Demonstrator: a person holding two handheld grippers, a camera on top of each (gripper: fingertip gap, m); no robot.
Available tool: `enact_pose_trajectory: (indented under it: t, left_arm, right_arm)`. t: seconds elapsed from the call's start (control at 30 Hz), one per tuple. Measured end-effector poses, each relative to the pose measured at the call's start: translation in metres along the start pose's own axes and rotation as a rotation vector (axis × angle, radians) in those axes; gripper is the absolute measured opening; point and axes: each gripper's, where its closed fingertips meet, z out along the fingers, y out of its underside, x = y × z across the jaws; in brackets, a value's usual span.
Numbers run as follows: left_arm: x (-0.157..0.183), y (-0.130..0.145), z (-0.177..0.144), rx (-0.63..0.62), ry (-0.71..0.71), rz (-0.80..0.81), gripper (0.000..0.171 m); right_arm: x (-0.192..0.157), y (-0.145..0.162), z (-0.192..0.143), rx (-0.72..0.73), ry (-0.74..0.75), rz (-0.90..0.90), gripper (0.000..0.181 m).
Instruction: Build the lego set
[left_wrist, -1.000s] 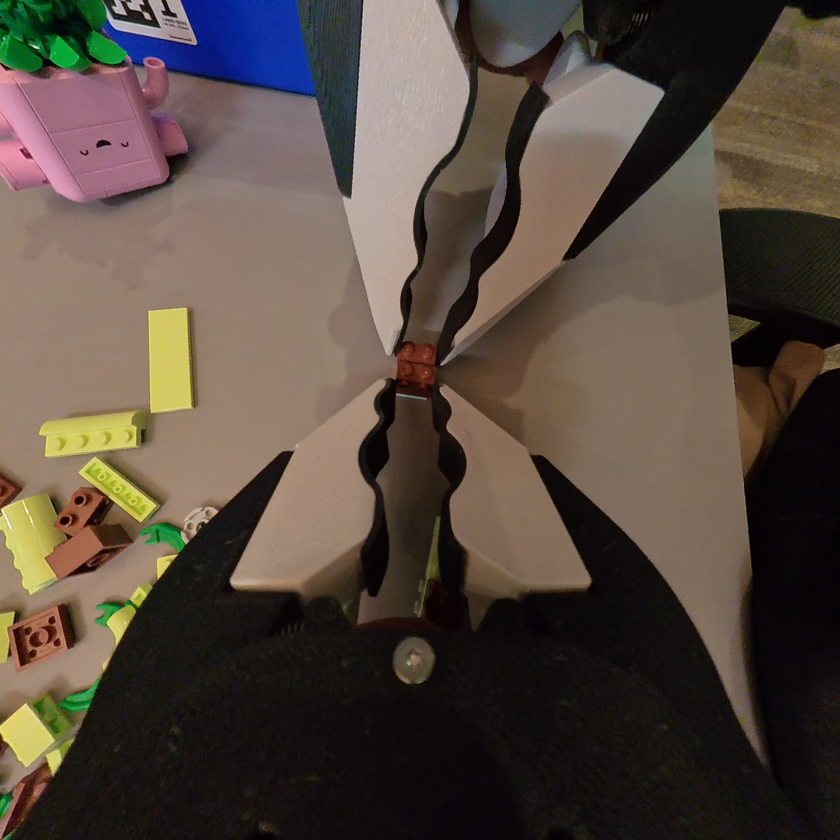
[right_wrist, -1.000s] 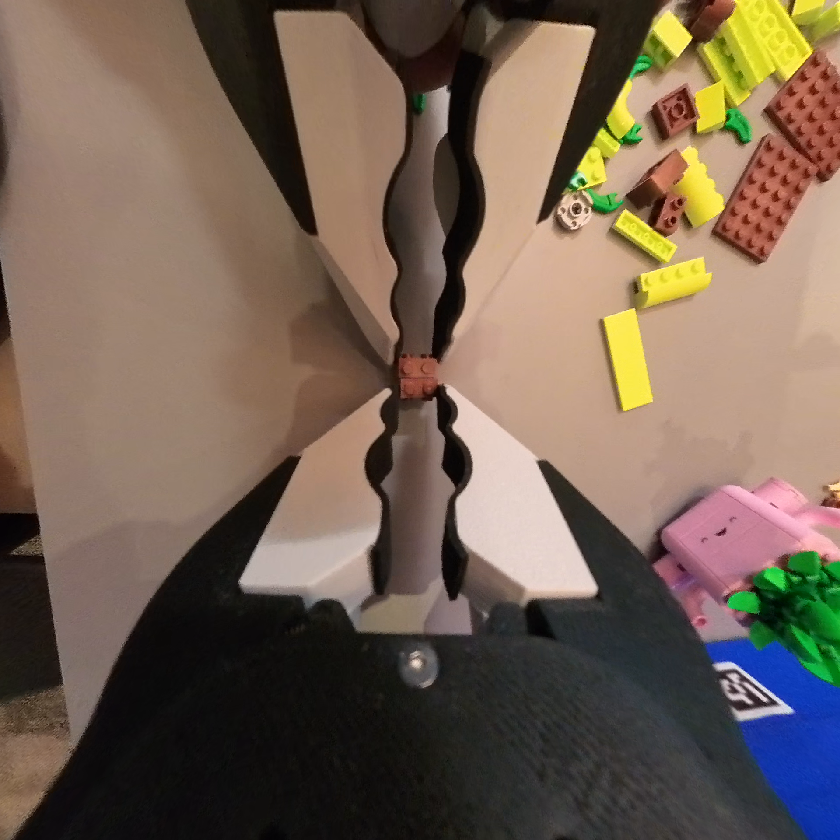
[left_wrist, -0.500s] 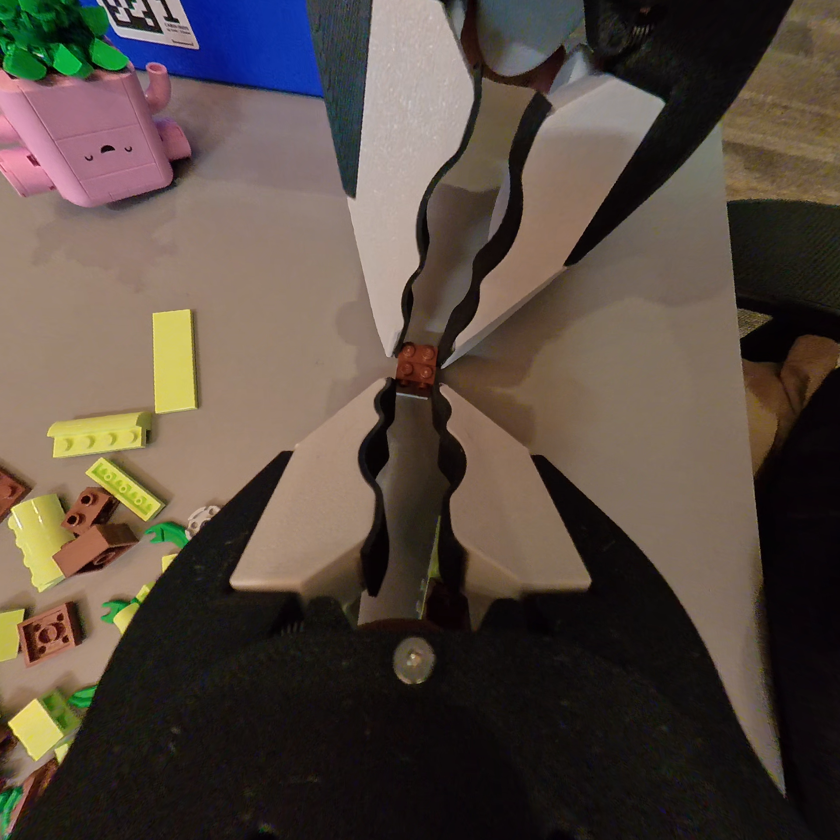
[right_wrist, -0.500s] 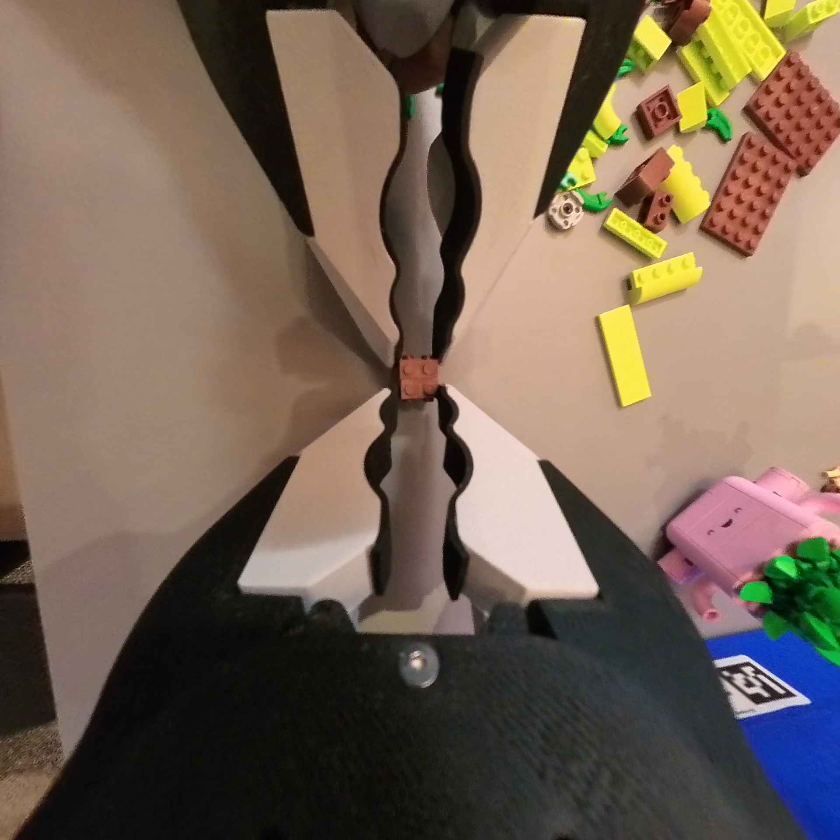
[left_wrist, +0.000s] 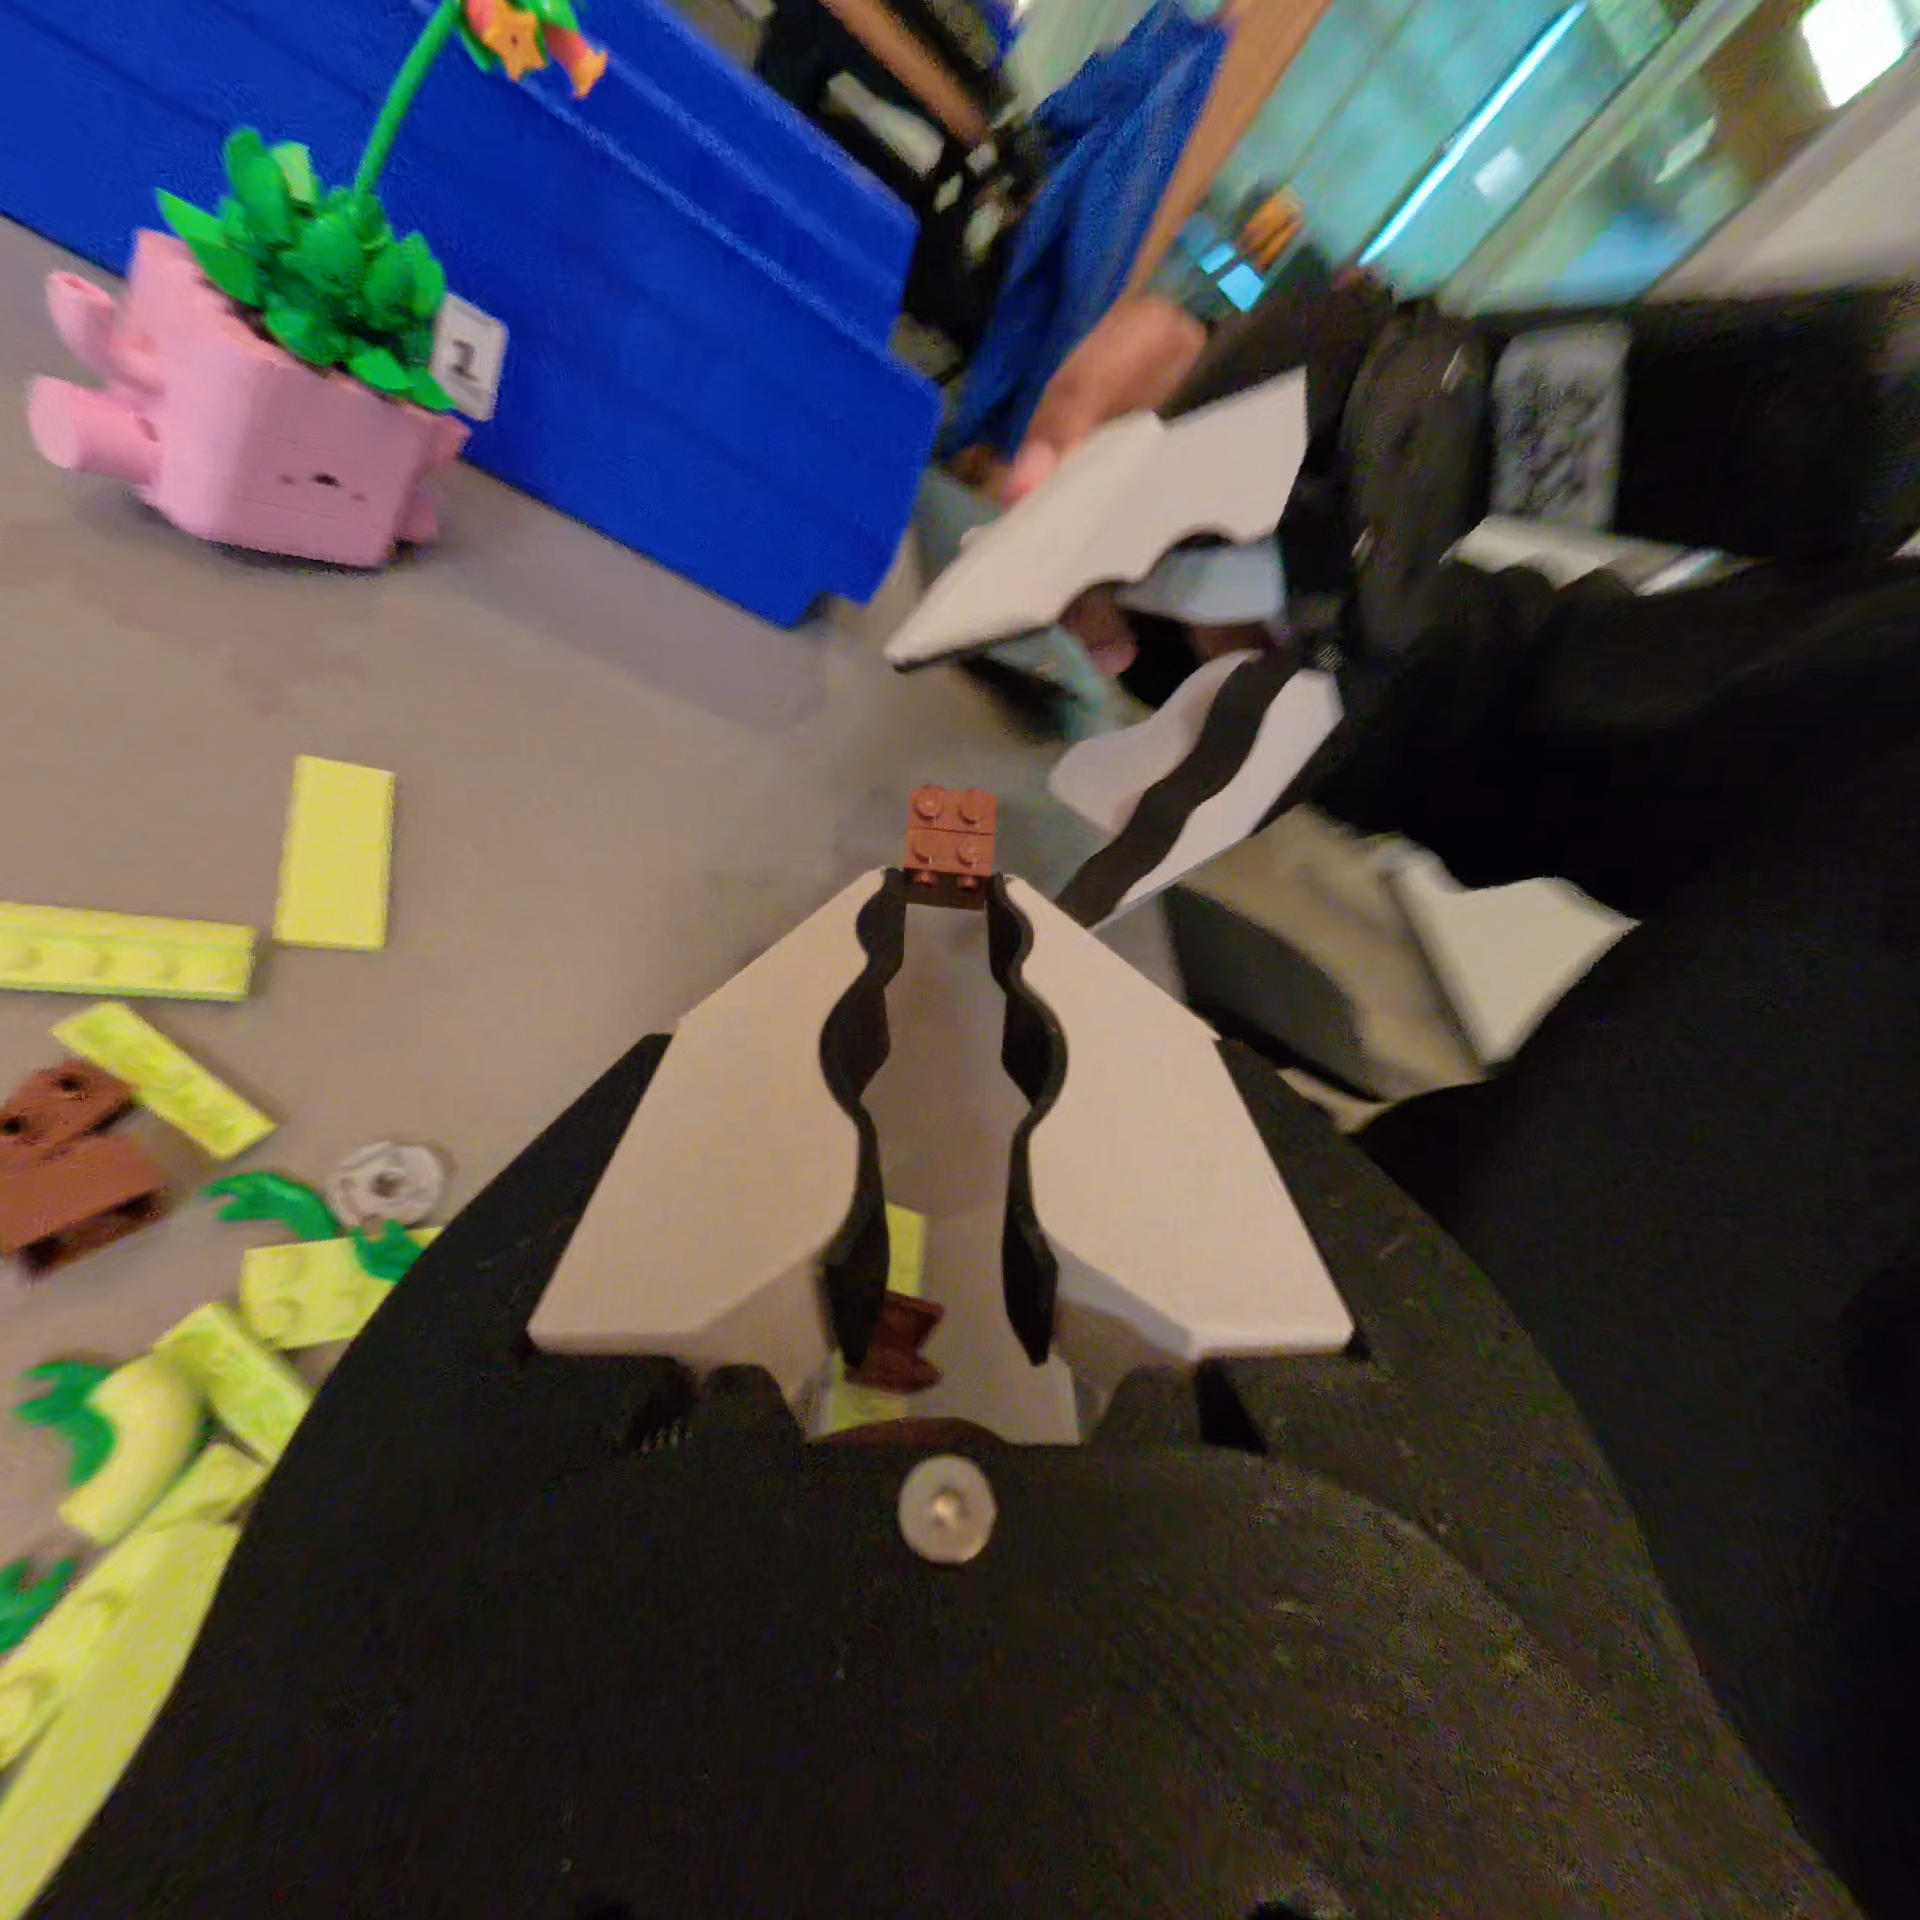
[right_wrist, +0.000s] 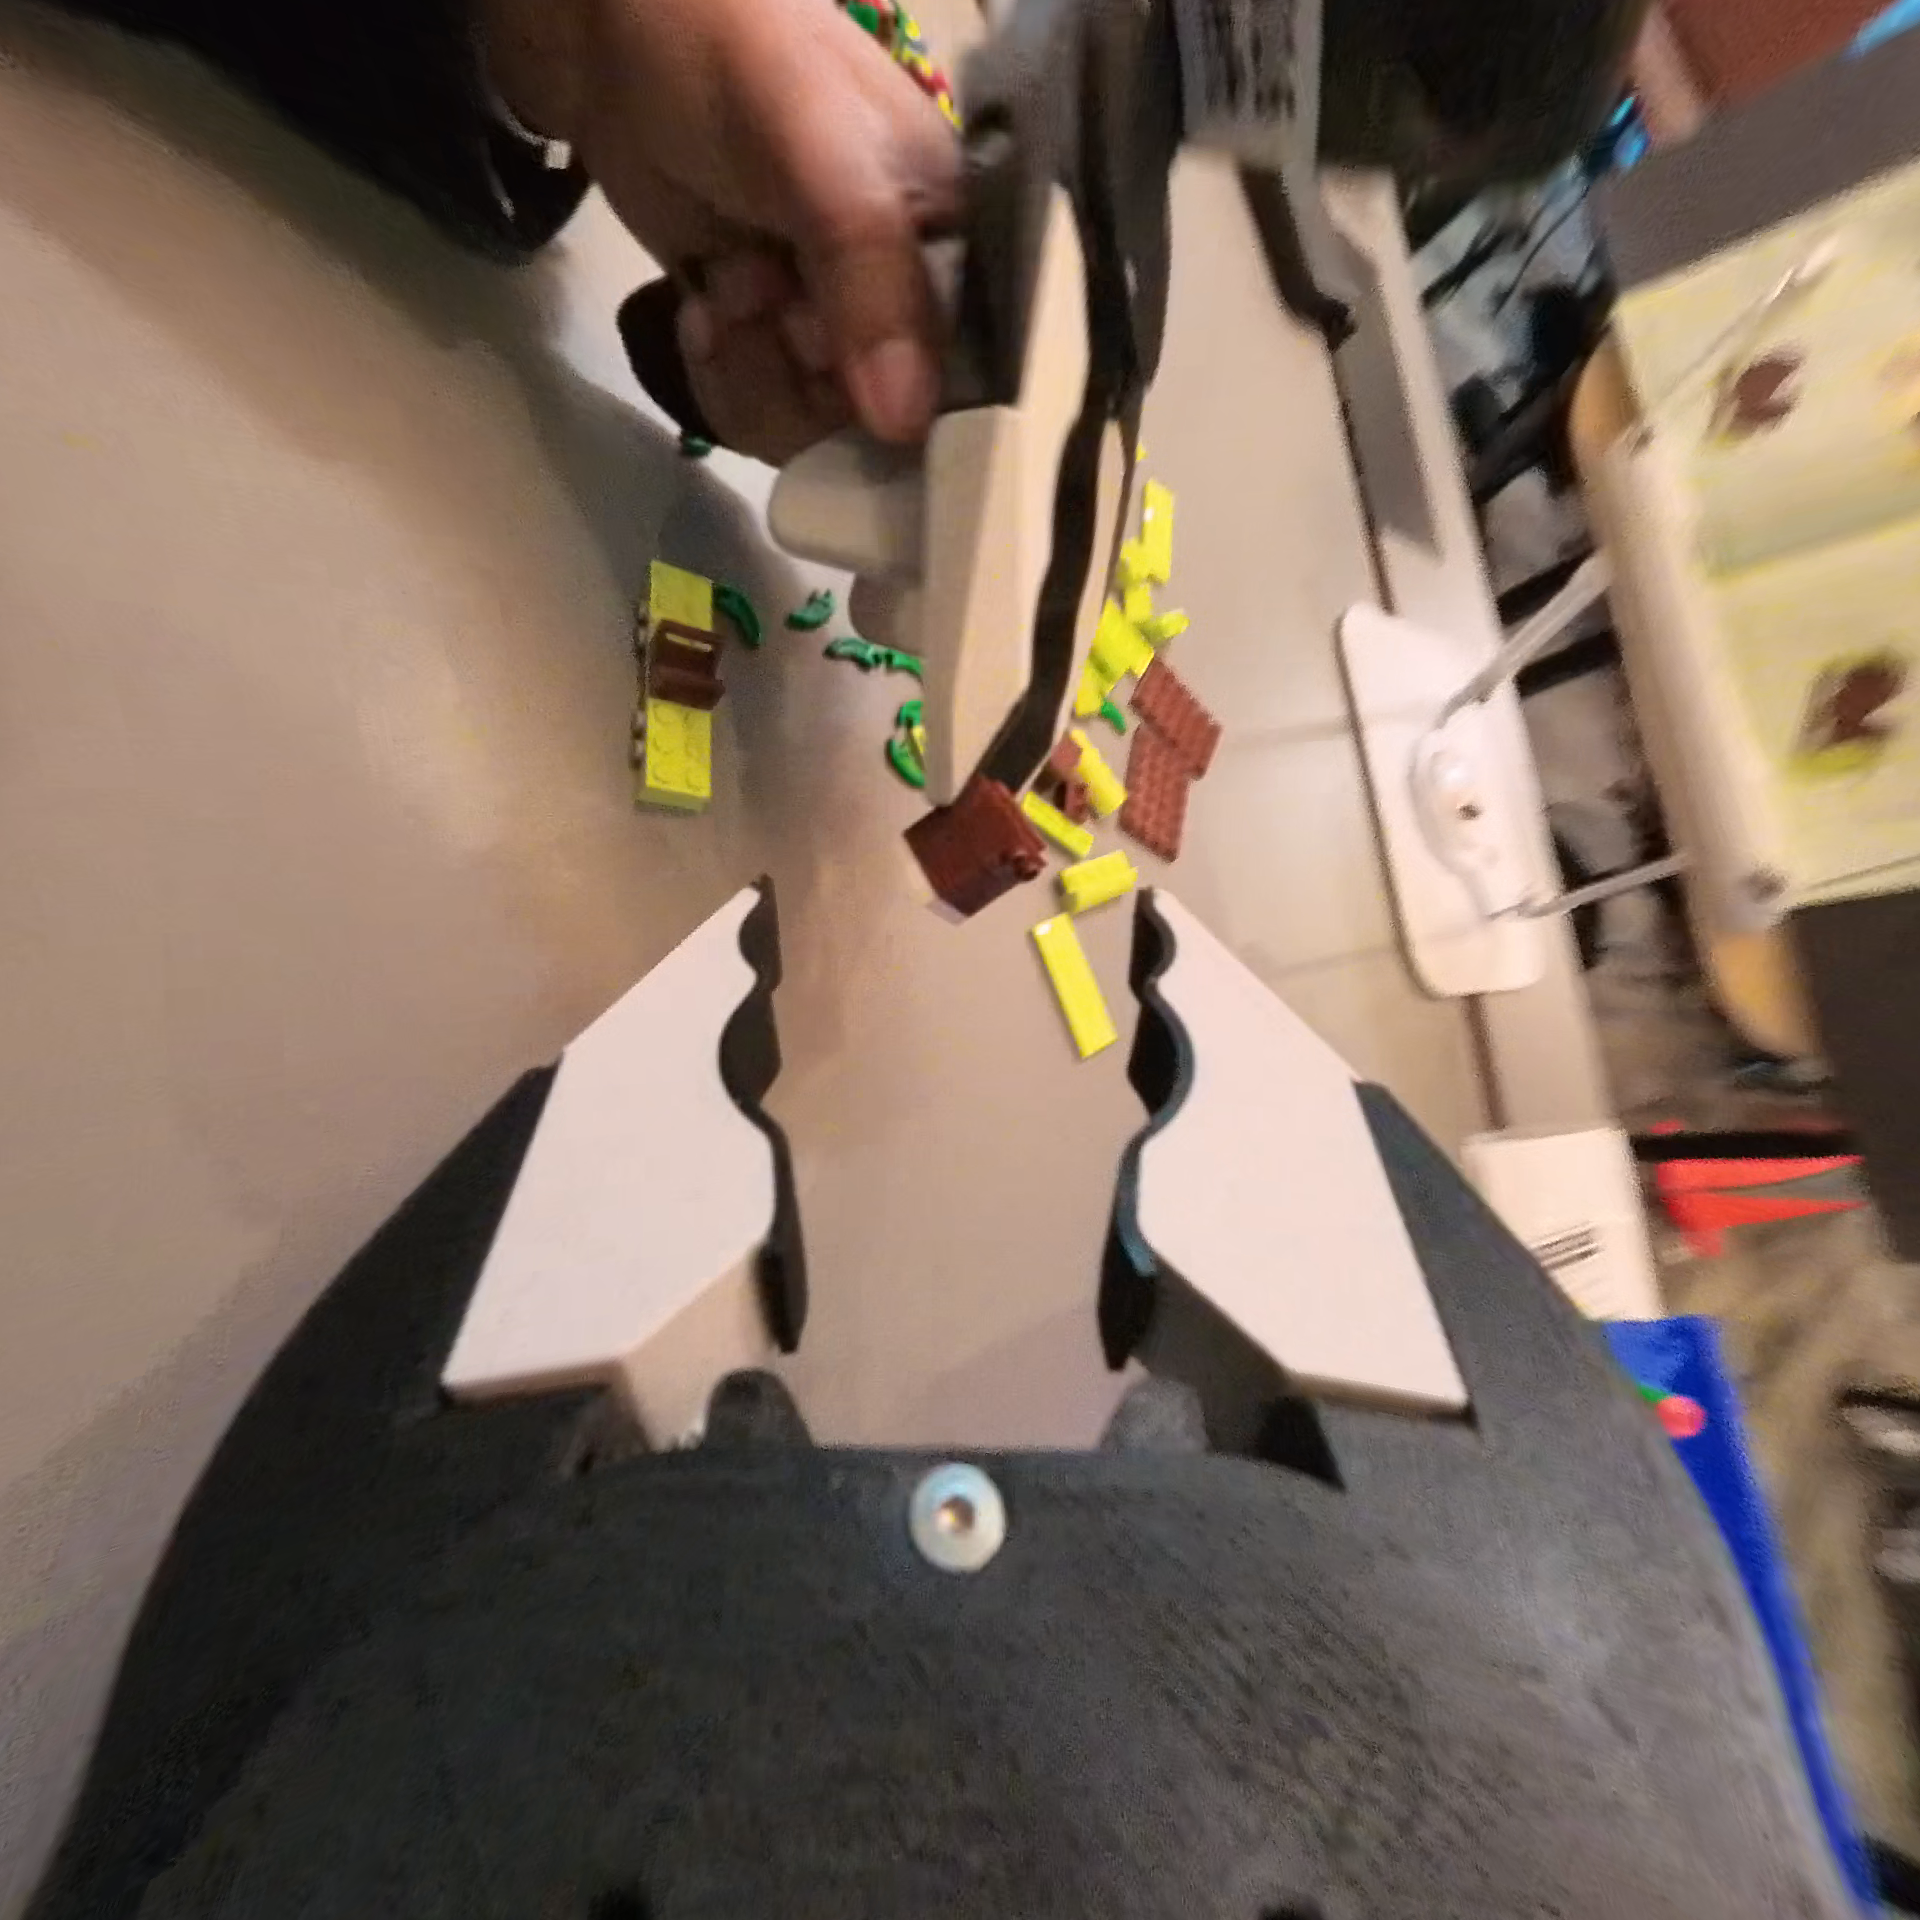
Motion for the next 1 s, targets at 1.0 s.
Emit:
enact_pose_trajectory:
  t: [1.0]
  left_arm:
    - [0.063, 0.005, -0.013, -0.013, 0.562, -0.270, 0.011]
  right_arm:
    - [-0.029, -0.056, -0.014, 0.097, -0.207, -0.080, 0.024]
